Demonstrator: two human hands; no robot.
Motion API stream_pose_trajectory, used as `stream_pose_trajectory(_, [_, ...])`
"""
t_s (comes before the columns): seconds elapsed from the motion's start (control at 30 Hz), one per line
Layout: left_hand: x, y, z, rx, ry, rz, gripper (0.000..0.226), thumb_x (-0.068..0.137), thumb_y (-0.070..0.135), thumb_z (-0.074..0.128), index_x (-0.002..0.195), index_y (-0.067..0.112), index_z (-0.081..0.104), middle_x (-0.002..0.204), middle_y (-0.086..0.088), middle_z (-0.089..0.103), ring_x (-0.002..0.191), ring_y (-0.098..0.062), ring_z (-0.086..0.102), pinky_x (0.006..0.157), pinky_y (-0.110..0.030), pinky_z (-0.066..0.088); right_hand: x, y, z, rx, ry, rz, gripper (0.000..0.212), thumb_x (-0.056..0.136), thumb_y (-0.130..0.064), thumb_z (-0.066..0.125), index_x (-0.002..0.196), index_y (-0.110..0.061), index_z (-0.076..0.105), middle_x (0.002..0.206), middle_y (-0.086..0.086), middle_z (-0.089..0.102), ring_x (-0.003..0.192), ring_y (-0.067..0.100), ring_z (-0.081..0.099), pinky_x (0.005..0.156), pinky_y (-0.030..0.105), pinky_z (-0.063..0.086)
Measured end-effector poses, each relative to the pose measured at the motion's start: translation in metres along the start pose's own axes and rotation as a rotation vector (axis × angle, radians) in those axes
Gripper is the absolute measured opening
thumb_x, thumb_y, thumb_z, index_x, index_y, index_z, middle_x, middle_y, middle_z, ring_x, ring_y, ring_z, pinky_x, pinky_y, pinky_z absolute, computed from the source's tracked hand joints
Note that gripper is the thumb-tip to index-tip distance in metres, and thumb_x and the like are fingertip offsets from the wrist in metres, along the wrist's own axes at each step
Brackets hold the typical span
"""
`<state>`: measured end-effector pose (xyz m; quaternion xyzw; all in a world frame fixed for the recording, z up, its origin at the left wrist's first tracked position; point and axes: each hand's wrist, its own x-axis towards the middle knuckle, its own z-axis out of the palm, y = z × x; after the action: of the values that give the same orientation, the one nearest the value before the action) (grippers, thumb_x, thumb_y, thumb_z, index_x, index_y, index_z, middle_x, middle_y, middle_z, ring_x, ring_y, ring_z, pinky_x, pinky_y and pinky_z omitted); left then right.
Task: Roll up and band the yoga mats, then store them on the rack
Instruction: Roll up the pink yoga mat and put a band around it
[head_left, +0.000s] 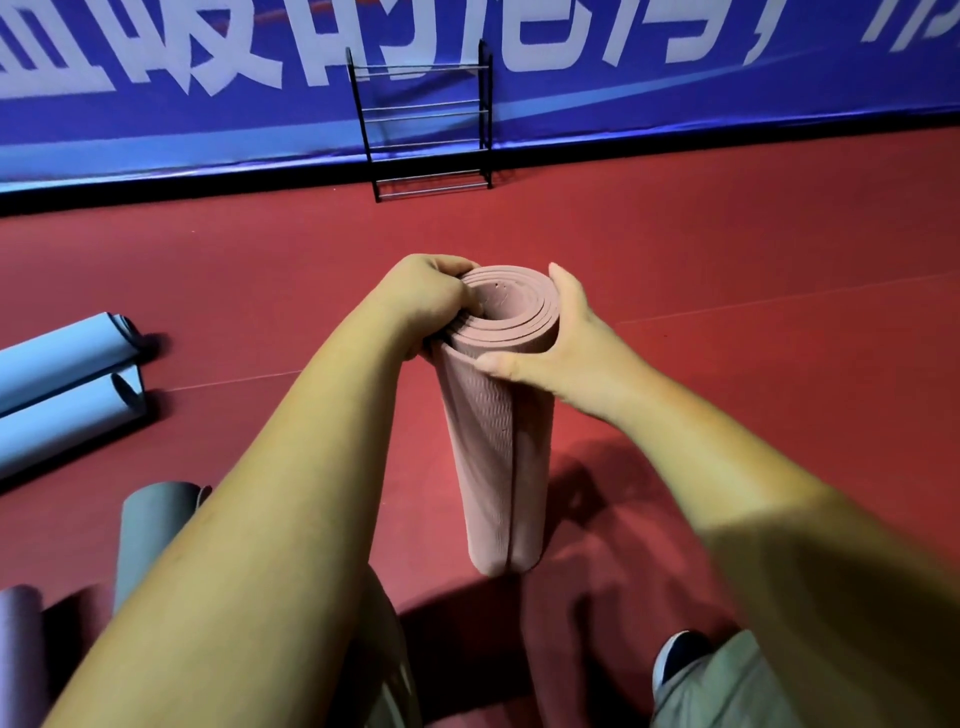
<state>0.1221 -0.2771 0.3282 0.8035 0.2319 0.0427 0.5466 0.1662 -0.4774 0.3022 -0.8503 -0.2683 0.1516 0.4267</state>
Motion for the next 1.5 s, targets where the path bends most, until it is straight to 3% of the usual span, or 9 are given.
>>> stream_pose_trajectory(0.17, [-0.003, 0.002, 0.002, 0.05, -0.008, -0.039, 0.033, 0.088, -0.002, 0.067, 0.106, 0.022, 0.082, 0.091, -0.014, 0.08, 0.064, -0.027, 0.065, 0.053, -0.058, 0.062, 0.009, 0.012, -0.01, -0.095, 0.15, -0.006, 0.136, 0.06, -0.066, 0.095, 0.166, -0.02, 0.024, 0.16, 0.002, 0.043, 0.142, 0.013, 0.044, 0.108, 0.024, 0.033])
stream_pose_trajectory(0.33, [-0.001, 0.0, 0.0, 0.101, -0.061, -0.023, 0.033, 0.09, 0.004, 0.065, 0.102, 0.029, 0.083, 0.085, -0.008, 0.077, 0.066, -0.027, 0.064, 0.063, -0.062, 0.062, 0.012, 0.017, -0.007, -0.126, 0.262, 0.014, 0.101, 0.052, -0.072, 0.094, 0.128, -0.017, 0.057, 0.127, 0.0, 0.063, 0.12, 0.017, 0.06, 0.102, 0.037, 0.05])
stream_pose_trajectory(0.5, [0.0, -0.001, 0.001, 0.09, -0.052, -0.024, 0.037, 0.089, 0.001, 0.06, 0.101, 0.029, 0.083, 0.081, -0.006, 0.074, 0.063, -0.025, 0.061, 0.058, -0.049, 0.061, 0.009, 0.013, -0.008, 0.074, 0.137, -0.016, 0.067, 0.067, -0.053, 0.095, 0.126, -0.03, 0.072, 0.119, -0.014, 0.072, 0.109, 0.003, 0.066, 0.088, 0.024, 0.05])
stream_pose_trajectory(0.67, [-0.003, 0.0, 0.006, 0.084, -0.048, -0.014, 0.033, 0.086, 0.005, 0.068, 0.099, 0.031, 0.083, 0.091, -0.01, 0.08, 0.068, -0.025, 0.066, 0.062, -0.06, 0.062, 0.018, 0.004, 0.004, 0.26, 0.146, 0.101, 0.048, 0.076, -0.068, 0.078, 0.098, -0.026, 0.08, 0.083, -0.018, 0.076, 0.078, 0.006, 0.069, 0.077, 0.041, 0.059])
stream_pose_trajectory(0.8, [-0.007, 0.0, 0.008, 0.079, -0.061, -0.008, 0.035, 0.079, 0.003, 0.072, 0.1, 0.028, 0.083, 0.1, -0.015, 0.08, 0.071, -0.024, 0.065, 0.066, -0.05, 0.061, 0.027, 0.001, 0.015, 0.286, 0.209, 0.183, 0.05, 0.06, -0.048, 0.074, 0.107, -0.032, 0.077, 0.114, -0.002, 0.075, 0.1, 0.015, 0.073, 0.09, 0.041, 0.062])
stream_pose_trajectory(0.93, [-0.003, -0.002, 0.004, 0.075, -0.041, -0.063, 0.033, 0.076, 0.009, 0.08, 0.1, 0.032, 0.082, 0.091, -0.006, 0.081, 0.07, -0.023, 0.067, 0.068, -0.052, 0.064, 0.028, 0.003, 0.019, 0.385, 0.223, 0.216, 0.037, 0.07, -0.02, 0.06, 0.101, -0.029, 0.078, 0.097, -0.009, 0.08, 0.093, 0.017, 0.073, 0.076, 0.03, 0.055])
stream_pose_trajectory(1.17, [-0.001, -0.004, 0.003, 0.068, -0.1, -0.085, 0.029, 0.071, 0.01, 0.085, 0.099, 0.019, 0.082, 0.103, -0.021, 0.079, 0.08, -0.029, 0.069, 0.074, -0.048, 0.053, 0.025, -0.002, 0.024, 0.384, 0.332, 0.214, 0.045, 0.063, -0.027, 0.055, 0.101, -0.027, 0.079, 0.112, -0.003, 0.076, 0.105, 0.02, 0.069, 0.082, 0.029, 0.052])
stream_pose_trajectory(1.33, [-0.003, 0.001, 0.004, 0.038, -0.07, -0.054, 0.026, 0.076, 0.0, 0.083, 0.097, 0.014, 0.083, 0.098, -0.022, 0.08, 0.077, -0.029, 0.071, 0.074, -0.049, 0.056, 0.028, -0.004, 0.014, 0.306, 0.288, 0.204, 0.023, 0.076, -0.017, 0.062, 0.093, -0.022, 0.077, 0.076, -0.01, 0.07, 0.071, 0.017, 0.059, 0.058, 0.027, 0.04])
stream_pose_trajectory(1.5, [-0.005, 0.012, -0.002, 0.057, -0.034, -0.015, 0.023, 0.076, 0.005, 0.085, 0.095, 0.018, 0.084, 0.095, -0.017, 0.081, 0.074, -0.027, 0.071, 0.07, -0.045, 0.057, 0.031, -0.013, -0.002, 0.24, 0.189, 0.163, 0.027, 0.076, -0.023, 0.077, 0.102, -0.026, 0.076, 0.088, -0.008, 0.078, 0.078, 0.016, 0.068, 0.065, 0.028, 0.048])
